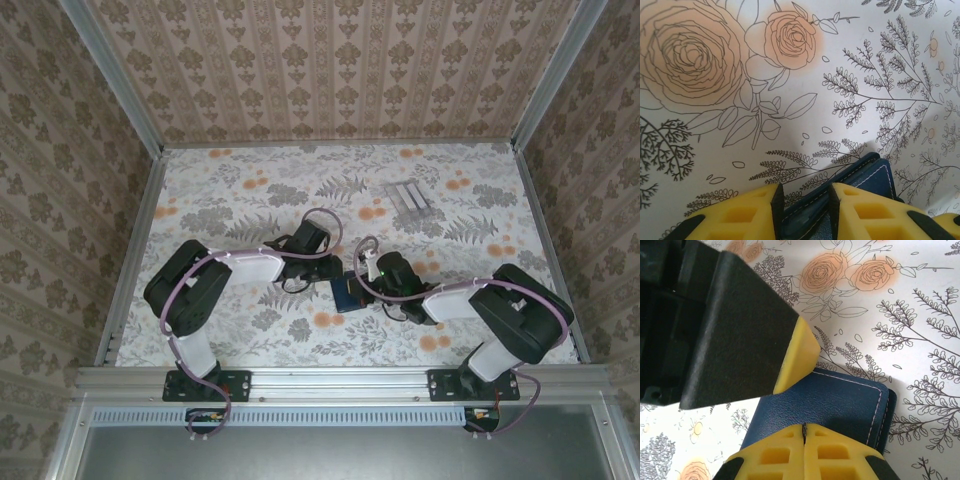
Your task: Put the credit cards into the card holder
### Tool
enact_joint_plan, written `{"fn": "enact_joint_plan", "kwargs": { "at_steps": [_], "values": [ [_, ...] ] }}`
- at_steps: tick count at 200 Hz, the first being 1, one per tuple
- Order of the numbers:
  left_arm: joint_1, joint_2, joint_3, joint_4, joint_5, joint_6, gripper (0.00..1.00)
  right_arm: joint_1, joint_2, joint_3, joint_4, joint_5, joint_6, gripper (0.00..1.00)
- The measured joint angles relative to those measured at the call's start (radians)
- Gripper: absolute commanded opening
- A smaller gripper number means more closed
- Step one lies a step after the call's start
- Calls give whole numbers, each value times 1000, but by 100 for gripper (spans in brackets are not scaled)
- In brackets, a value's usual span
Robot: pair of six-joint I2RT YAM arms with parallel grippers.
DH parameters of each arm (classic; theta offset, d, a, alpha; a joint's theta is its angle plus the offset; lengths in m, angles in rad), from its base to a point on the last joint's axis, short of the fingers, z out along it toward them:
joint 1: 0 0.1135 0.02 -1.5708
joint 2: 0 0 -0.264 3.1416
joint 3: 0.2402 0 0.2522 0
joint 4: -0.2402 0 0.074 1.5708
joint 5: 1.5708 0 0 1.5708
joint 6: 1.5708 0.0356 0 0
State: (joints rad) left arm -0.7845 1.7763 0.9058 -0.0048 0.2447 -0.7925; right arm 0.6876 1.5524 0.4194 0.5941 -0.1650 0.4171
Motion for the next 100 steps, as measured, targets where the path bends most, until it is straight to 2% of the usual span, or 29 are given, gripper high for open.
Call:
{"fn": "enact_joint_plan", "kwargs": {
  "at_steps": [100],
  "values": [
    [51, -4, -80, 143, 105, -61, 30, 185, 66, -30, 149, 238, -58, 0]
  ]
}}
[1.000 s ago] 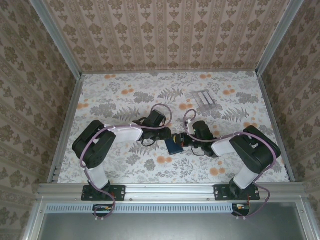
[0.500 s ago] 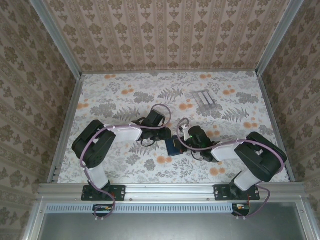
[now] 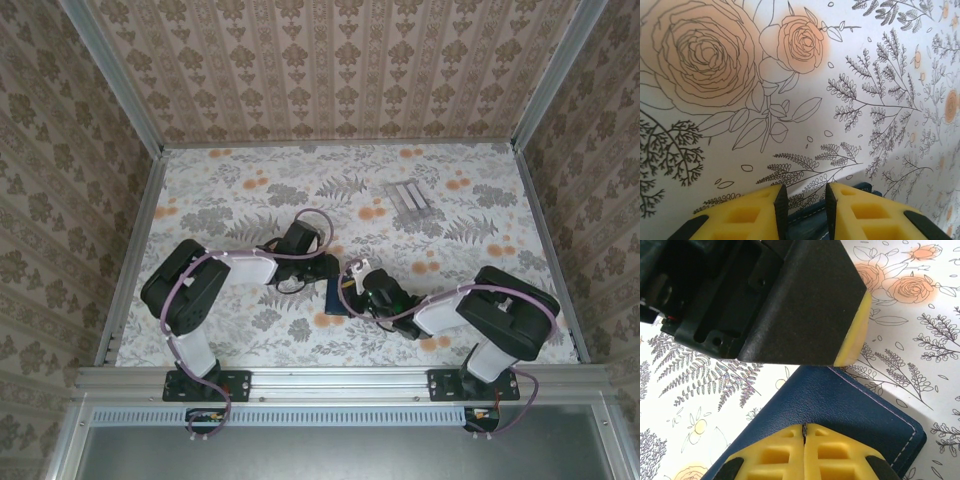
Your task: Put the credit cards into the card holder
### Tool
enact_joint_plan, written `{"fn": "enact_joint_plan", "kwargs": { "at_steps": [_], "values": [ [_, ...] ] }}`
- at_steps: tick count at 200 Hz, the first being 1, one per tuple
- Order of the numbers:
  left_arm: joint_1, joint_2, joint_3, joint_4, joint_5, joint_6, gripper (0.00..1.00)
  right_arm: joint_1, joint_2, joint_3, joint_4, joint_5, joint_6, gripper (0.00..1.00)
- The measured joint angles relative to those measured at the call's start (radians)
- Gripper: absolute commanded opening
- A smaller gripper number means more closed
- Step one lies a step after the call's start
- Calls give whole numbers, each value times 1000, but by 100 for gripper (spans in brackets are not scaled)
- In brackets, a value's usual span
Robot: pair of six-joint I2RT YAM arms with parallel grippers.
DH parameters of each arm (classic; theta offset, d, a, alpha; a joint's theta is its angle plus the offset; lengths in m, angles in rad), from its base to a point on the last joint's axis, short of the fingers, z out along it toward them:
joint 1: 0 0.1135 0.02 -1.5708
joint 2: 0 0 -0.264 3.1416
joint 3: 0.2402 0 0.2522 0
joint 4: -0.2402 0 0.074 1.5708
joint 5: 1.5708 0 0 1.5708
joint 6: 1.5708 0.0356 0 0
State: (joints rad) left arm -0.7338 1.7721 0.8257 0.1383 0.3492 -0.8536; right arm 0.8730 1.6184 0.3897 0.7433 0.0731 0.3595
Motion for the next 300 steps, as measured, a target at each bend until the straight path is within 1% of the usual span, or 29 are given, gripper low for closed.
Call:
{"fn": "enact_joint_plan", "kwargs": {
  "at_steps": [42, 73, 81, 90, 98, 117, 131, 156, 172, 189, 210, 211, 213, 214, 215, 216, 217, 220, 233, 237, 244, 248, 250, 281, 300],
  "values": [
    [16, -6, -31, 52, 30, -18, 30, 95, 109, -4, 171, 106, -22, 0],
    [43, -30, -64, 70, 51, -19, 30, 115, 137, -24, 256, 131, -28, 0],
    [56, -47, -78, 58, 56, -18, 31, 116, 138, -25, 261, 131, -31, 8],
    [72, -73, -93, 29, 55, -18, 32, 116, 138, -23, 258, 130, -37, 13],
    [89, -102, -106, 1, 54, -13, 34, 115, 134, -14, 241, 130, -42, 17],
    [132, -197, -119, -88, 32, 10, 38, 115, 100, 18, 145, 114, -60, 23],
    [163, -279, -119, -139, 17, 31, 39, 111, 64, 48, 46, 92, -72, 33],
    [240, -440, -119, -225, -8, 66, 40, 91, -3, 93, -122, 46, -89, 40],
    [297, -529, -119, -277, -26, 91, 43, 64, -61, 115, -206, 13, -97, 41],
    [351, -603, -119, -331, -48, 127, 52, 27, -135, 128, -263, -20, -99, 44],
    [382, -647, -113, -408, -69, 182, 64, -16, -254, 134, -316, -38, -99, 58],
    [383, -649, -112, -413, -69, 189, 64, -17, -259, 134, -317, -38, -98, 59],
    [382, -651, -111, -422, -73, 200, 65, -21, -275, 134, -323, -37, -92, 65],
    [382, -652, -111, -424, -75, 200, 65, -24, -283, 134, -327, -37, -95, 71],
    [383, -652, -110, -429, -79, 200, 66, -25, -288, 134, -327, -36, -97, 83],
    [383, -653, -110, -432, -81, 201, 66, -27, -296, 134, -330, -37, -99, 90],
    [383, -654, -109, -435, -82, 203, 67, -29, -301, 134, -332, -37, -98, 95],
    [383, -658, -107, -450, -89, 219, 68, -34, -322, 133, -338, -35, -92, 99],
    [383, -676, -101, -496, -123, 248, 73, -51, -419, 133, -370, -14, -99, 100],
    [383, -684, -100, -511, -137, 254, 79, -56, -451, 133, -379, 0, -100, 100],
    [383, -702, -98, -533, -166, 274, 86, -63, -500, 133, -397, 23, -105, 100],
    [383, -713, -97, -544, -181, 286, 98, -69, -537, 133, -410, 37, -111, 100],
    [383, -719, -97, -550, -192, 286, 99, -71, -553, 133, -416, 43, -113, 100],
    [383, -846, -96, -592, -342, 360, 100, -139, -804, 114, -467, 171, -148, 100],
    [383, -913, -96, -597, -450, 384, 100, -190, -918, 70, -462, 262, -179, 100]
  ]
}}
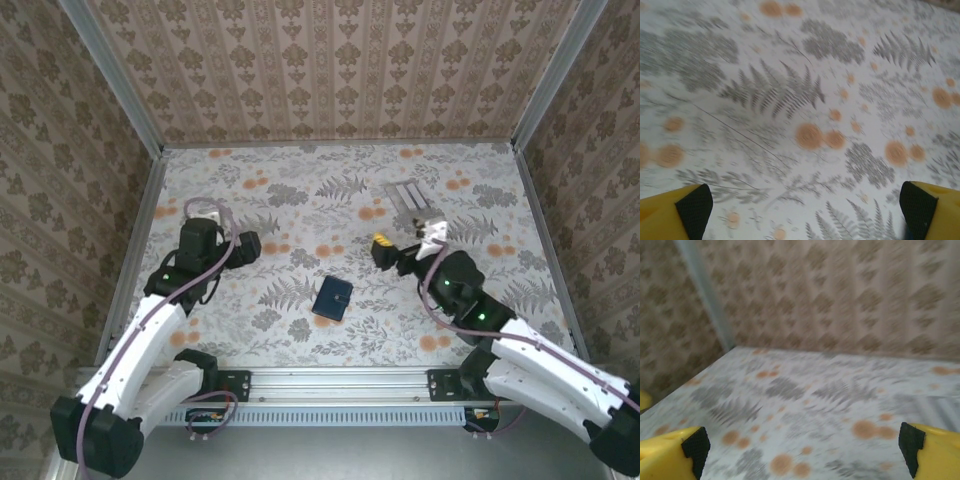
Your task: Put the credit cards into the card holder
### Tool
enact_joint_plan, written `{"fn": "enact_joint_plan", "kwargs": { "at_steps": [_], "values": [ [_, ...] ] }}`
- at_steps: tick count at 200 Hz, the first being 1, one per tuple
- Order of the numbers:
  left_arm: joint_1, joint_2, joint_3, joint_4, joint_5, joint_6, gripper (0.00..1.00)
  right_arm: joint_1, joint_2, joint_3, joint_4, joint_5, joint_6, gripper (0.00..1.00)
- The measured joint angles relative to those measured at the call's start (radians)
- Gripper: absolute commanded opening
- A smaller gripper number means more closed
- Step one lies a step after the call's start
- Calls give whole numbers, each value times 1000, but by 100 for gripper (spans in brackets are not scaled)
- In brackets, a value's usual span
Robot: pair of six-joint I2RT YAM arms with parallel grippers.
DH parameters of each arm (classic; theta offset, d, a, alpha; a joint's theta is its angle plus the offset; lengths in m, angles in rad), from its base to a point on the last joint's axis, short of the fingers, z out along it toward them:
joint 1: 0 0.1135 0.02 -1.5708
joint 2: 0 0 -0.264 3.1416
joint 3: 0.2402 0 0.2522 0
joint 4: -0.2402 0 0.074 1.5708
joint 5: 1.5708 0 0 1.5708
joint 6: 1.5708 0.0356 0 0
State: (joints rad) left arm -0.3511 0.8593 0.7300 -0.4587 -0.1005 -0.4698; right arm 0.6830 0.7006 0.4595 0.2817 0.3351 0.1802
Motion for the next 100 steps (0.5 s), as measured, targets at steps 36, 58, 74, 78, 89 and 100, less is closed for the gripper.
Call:
{"fn": "enact_joint_plan", "kwargs": {
  "at_steps": [36, 58, 74, 78, 89, 100],
  "values": [
    [1, -49, -34, 19, -204, 21, 100, -117, -91, -153, 52, 114, -111, 100],
    [5, -48, -123, 116, -243, 120, 100, -206, -81, -214, 61, 137, -149, 100],
    [6, -42, -238, 272, -232, 253, 100, -274, -56, -261, 115, 146, -159, 100],
    [7, -37, -277, 327, -224, 295, 100, -295, -46, -273, 133, 145, -159, 100],
    [11, -19, -367, 453, -202, 396, 100, -354, -14, -304, 169, 139, -159, 100],
    [20, 6, -439, 549, -191, 476, 100, -413, 23, -324, 197, 119, -159, 100]
  ]
}}
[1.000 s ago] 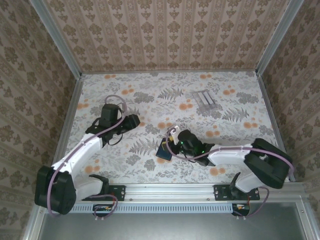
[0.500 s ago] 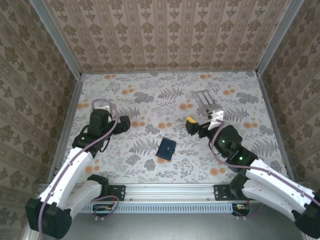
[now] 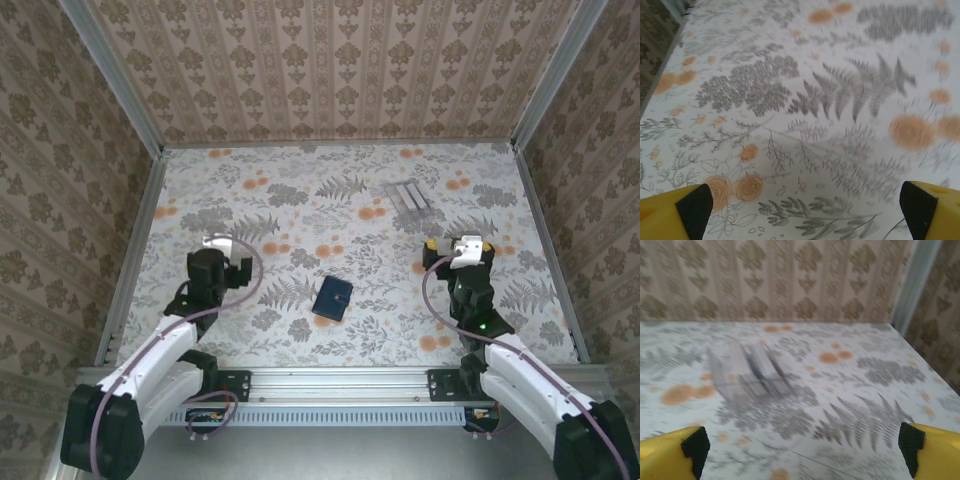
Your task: Put the credit cards into the card holder
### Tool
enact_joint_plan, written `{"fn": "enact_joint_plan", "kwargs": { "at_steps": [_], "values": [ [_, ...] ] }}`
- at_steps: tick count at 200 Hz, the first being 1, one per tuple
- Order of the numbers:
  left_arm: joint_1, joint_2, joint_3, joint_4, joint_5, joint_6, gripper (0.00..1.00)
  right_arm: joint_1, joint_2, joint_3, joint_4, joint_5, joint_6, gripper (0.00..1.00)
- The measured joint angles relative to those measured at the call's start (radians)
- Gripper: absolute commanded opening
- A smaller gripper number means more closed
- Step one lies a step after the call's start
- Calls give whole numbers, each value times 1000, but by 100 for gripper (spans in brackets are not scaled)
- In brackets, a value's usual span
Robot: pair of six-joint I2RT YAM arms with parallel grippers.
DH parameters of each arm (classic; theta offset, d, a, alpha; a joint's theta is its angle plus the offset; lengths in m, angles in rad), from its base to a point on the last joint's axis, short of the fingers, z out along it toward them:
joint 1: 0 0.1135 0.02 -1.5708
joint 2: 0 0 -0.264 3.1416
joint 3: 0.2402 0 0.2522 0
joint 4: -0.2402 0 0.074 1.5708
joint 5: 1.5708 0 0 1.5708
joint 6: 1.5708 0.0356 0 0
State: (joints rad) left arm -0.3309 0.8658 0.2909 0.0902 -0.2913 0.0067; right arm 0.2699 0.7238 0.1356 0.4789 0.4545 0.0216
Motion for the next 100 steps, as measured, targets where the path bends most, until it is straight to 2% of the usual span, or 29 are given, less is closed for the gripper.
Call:
{"fn": "enact_joint_plan", "kwargs": {
  "at_steps": [22, 47, 100],
  "values": [
    [85, 71, -43, 143, 50, 92, 100, -90, 118, -19, 93, -26, 8, 100],
    [183, 175, -52, 371, 126, 110, 100, -113, 288, -25, 223, -48, 6, 100],
    [204, 462, -50, 701, 208, 133, 100, -147, 745, 76, 555, -146, -22, 100]
  ]
}}
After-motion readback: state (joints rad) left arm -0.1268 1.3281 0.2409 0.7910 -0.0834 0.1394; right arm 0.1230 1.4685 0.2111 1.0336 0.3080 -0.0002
